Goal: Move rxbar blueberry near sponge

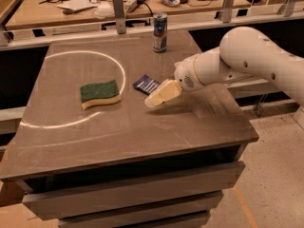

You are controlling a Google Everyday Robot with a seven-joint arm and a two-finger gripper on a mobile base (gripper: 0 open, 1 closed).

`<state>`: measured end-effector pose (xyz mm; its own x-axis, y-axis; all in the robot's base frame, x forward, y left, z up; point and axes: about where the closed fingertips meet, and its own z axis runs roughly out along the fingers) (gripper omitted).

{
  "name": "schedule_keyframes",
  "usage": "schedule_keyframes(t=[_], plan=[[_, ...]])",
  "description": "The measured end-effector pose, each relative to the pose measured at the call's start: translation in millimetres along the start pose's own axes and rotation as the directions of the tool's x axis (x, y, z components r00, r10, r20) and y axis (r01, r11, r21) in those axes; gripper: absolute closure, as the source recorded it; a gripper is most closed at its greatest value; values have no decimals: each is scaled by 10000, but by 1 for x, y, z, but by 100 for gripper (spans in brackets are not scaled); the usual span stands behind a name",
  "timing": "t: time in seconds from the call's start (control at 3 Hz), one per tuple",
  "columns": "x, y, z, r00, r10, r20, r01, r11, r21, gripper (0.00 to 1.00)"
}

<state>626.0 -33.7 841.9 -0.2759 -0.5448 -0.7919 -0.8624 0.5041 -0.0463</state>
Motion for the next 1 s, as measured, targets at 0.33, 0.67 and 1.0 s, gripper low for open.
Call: schedule_keyframes(t=[0.33,0.67,1.0], plan=[[3,2,3,10000,-47,8,47,10000,-40,25],[7,8,8,10000,-44,83,46,9998,-208,47],[7,10,10,9998,-98,187,104,9995,-306,71]])
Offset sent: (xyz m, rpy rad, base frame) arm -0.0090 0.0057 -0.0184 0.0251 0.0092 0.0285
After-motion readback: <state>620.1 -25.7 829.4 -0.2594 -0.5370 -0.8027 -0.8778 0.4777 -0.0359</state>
